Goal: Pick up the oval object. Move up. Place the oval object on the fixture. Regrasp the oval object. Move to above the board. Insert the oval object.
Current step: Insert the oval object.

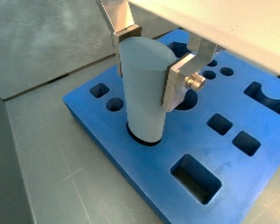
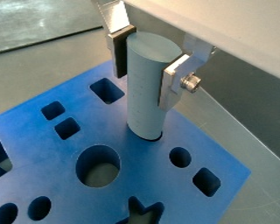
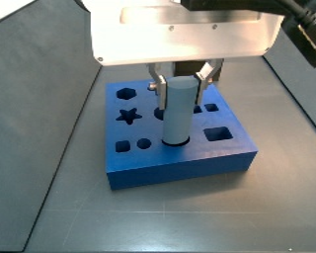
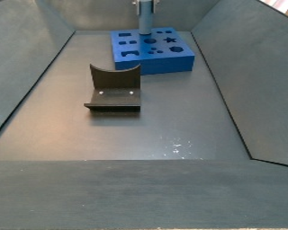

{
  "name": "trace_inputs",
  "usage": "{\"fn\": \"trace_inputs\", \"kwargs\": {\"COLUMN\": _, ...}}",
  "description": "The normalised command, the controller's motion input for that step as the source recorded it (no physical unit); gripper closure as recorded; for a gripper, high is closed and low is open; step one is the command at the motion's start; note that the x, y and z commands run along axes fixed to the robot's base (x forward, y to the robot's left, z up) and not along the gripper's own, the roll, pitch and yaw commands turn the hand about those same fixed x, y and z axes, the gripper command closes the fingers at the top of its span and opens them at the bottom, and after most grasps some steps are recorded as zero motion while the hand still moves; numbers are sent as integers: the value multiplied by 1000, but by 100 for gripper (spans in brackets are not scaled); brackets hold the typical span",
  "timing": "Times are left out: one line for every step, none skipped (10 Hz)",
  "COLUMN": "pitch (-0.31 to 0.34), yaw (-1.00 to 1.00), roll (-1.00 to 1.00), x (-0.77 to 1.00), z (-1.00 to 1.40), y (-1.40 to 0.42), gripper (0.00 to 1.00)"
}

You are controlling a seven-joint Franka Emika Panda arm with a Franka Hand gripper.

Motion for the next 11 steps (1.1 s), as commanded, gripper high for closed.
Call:
{"fn": "trace_inputs", "kwargs": {"pitch": 0, "yaw": 0, "roll": 100, "x": 29, "z": -174, "y": -137, "gripper": 100}}
{"fn": "trace_inputs", "kwargs": {"pitch": -11, "yaw": 0, "roll": 73, "x": 0, "z": -151, "y": -80, "gripper": 100}}
{"fn": "trace_inputs", "kwargs": {"pitch": -10, "yaw": 0, "roll": 61, "x": 0, "z": -149, "y": -66, "gripper": 100}}
{"fn": "trace_inputs", "kwargs": {"pitch": -14, "yaw": 0, "roll": 20, "x": 0, "z": -157, "y": 0, "gripper": 100}}
{"fn": "trace_inputs", "kwargs": {"pitch": 0, "yaw": 0, "roll": 0, "x": 0, "z": -183, "y": 37, "gripper": 100}}
{"fn": "trace_inputs", "kwargs": {"pitch": 0, "yaw": 0, "roll": 9, "x": 0, "z": -209, "y": 17, "gripper": 100}}
{"fn": "trace_inputs", "kwargs": {"pitch": -7, "yaw": 0, "roll": 21, "x": 0, "z": -174, "y": 0, "gripper": 100}}
{"fn": "trace_inputs", "kwargs": {"pitch": -3, "yaw": 0, "roll": 0, "x": 0, "z": -111, "y": 0, "gripper": 100}}
{"fn": "trace_inputs", "kwargs": {"pitch": 0, "yaw": 0, "roll": 0, "x": 0, "z": -91, "y": 34, "gripper": 100}}
{"fn": "trace_inputs", "kwargs": {"pitch": 0, "yaw": 0, "roll": 0, "x": 0, "z": -143, "y": 66, "gripper": 100}}
{"fn": "trace_inputs", "kwargs": {"pitch": 0, "yaw": 0, "roll": 0, "x": 0, "z": -163, "y": 49, "gripper": 100}}
